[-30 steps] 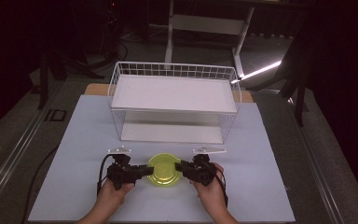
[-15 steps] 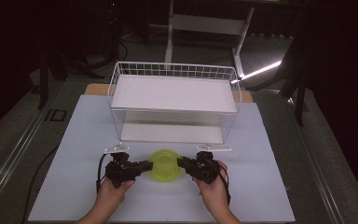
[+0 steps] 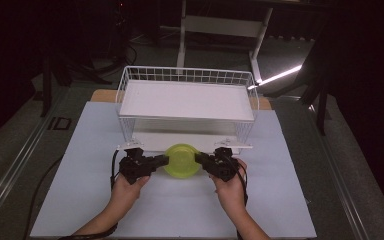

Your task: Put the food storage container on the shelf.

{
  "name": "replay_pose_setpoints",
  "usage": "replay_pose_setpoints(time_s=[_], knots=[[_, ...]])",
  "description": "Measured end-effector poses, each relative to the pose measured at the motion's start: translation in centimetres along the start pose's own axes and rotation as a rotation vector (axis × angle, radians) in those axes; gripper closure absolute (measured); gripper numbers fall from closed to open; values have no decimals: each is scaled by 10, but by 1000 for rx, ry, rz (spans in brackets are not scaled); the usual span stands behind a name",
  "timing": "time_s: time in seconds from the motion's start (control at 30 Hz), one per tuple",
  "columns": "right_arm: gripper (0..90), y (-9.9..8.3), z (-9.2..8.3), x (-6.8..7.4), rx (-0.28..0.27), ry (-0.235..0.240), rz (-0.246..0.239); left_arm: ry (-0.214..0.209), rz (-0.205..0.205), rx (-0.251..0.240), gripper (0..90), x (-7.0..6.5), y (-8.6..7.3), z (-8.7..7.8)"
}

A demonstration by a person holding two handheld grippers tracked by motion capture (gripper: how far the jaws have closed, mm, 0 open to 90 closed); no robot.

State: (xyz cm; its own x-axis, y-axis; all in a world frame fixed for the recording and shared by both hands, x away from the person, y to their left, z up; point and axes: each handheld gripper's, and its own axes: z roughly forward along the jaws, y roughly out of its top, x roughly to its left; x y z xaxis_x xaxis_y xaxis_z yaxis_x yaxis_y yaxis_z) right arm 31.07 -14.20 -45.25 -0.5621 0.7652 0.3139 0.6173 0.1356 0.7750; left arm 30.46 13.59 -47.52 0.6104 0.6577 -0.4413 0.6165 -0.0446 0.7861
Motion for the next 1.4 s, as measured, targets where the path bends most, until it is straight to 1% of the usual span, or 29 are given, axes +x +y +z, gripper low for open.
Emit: replay_pose_setpoints(time_s=[0.1, 0.13, 0.17, 0.2, 0.3, 0.37, 0.4, 0.43, 0.47, 0.57, 0.67, 0.73, 0.8, 0.87, 0.9, 0.97, 1.1, 1.17, 1.2, 1.3, 1.33, 1.37, 1.4], knots=[[794, 4, 5, -4, -11, -23, -11, 11, 2, -10, 819, 5, 2, 7], [794, 4, 5, -4, -11, -23, -11, 11, 2, -10, 819, 5, 2, 7], [794, 5, 8, -6, -13, -30, -13, 25, 1, -25, 819, 9, 4, 14], [793, 6, 13, -11, -22, -41, -10, 30, 6, -26, 819, 11, 5, 17], [791, 6, 20, -17, -31, -56, -4, 41, 12, -24, 818, 15, 7, 24], [791, 6, 22, -19, -29, -62, -1, 43, 12, -21, 818, 17, 7, 27], [791, 7, 28, -22, -18, -77, 9, 45, 11, -20, 818, 21, 7, 31], [791, 7, 28, -22, -18, -77, 9, 45, 11, -20, 818, 21, 7, 31], [790, 7, 32, -24, -10, -92, 10, 46, 6, -19, 818, 25, 6, 35], [790, 7, 35, -25, -7, -101, 12, 48, 10, -20, 817, 28, 6, 38], [790, 7, 41, -28, -2, -106, 28, 52, 8, -20, 817, 34, 7, 42], [790, 8, 45, -31, 1, -106, 36, 60, 16, -17, 817, 37, 8, 44], [789, 7, 50, -33, 4, -117, 41, 63, 6, -15, 816, 40, 8, 47], [790, 7, 52, -35, -9, -96, 54, 46, -22, -29, 815, 45, 8, 47], [790, 8, 52, -36, -17, -87, 50, 38, -30, -30, 814, 47, 7, 47], [789, 9, 54, -37, -20, -76, 53, 37, -20, -32, 809, 50, 7, 47], [779, 13, 56, -35, -30, -104, 22, 56, -10, -42, 791, 50, 11, 49], [773, 14, 58, -36, -44, -106, 22, 62, -13, -47, 782, 51, 12, 50], [769, 14, 59, -37, -51, -107, 23, 72, -5, -52, 776, 51, 13, 51], [755, 14, 61, -38, -75, -118, 5, 86, 9, -66, 755, 51, 15, 52], [755, 14, 61, -38, -75, -118, 5, 86, 9, -66, 751, 51, 15, 52], [750, 14, 62, -38, -81, -122, -2, 94, 11, -78, 751, 53, 15, 54], [743, 16, 64, -38, -93, -134, -12, 99, 8, -84, 735, 53, 16, 54]])
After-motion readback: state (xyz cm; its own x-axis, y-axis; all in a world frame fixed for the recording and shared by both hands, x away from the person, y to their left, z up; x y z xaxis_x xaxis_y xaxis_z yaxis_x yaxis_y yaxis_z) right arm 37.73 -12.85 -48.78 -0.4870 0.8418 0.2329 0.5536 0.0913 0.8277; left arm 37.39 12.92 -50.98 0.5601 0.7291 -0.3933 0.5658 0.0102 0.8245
